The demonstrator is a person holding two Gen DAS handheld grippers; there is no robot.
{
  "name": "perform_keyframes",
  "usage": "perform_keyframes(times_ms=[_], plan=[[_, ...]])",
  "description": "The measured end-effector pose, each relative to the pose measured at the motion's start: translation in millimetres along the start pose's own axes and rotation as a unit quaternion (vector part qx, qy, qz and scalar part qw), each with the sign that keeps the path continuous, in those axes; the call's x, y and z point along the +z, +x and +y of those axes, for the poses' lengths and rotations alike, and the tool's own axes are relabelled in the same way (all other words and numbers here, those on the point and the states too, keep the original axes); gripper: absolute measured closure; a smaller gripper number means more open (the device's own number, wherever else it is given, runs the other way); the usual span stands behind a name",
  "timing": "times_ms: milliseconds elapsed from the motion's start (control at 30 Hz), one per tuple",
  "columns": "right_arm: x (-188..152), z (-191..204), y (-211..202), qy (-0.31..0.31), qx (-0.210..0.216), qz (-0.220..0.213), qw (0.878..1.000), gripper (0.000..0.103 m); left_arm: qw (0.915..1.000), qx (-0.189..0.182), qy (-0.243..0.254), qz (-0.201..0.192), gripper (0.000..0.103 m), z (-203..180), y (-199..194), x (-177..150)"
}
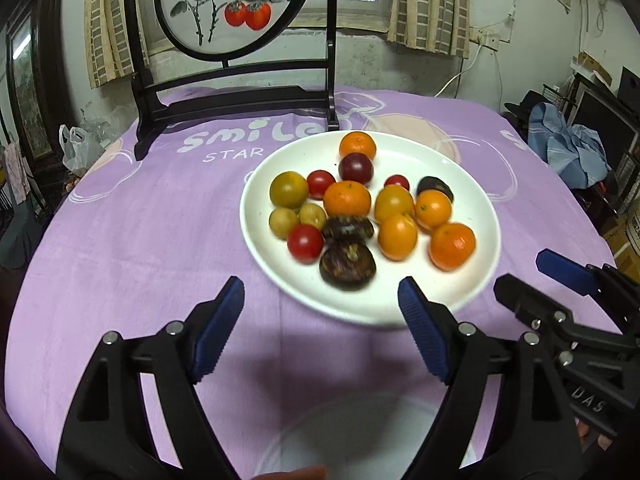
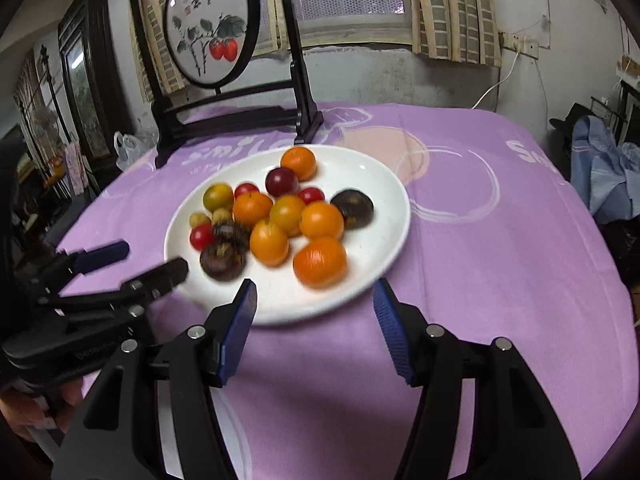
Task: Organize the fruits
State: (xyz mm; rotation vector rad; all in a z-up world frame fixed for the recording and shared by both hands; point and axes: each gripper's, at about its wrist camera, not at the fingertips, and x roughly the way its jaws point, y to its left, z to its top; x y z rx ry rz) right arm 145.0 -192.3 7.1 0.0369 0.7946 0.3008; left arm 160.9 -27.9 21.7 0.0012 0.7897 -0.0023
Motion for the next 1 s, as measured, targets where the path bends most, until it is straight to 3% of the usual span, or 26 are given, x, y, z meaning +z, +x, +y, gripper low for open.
perform_keyframes(times_ms=[500,1000], plan=[[-75,16,-39,0.008,-0.032,0.018,0.999,0.039,1.0000,-0.004,-0.001,-0.007,0.016,2,-56,-67],[-90,24,-40,0.009,-0.015,0.021,1.000,0.039,0.9999,0.011,0.001,-0.005,0.013,7,-62,-103]])
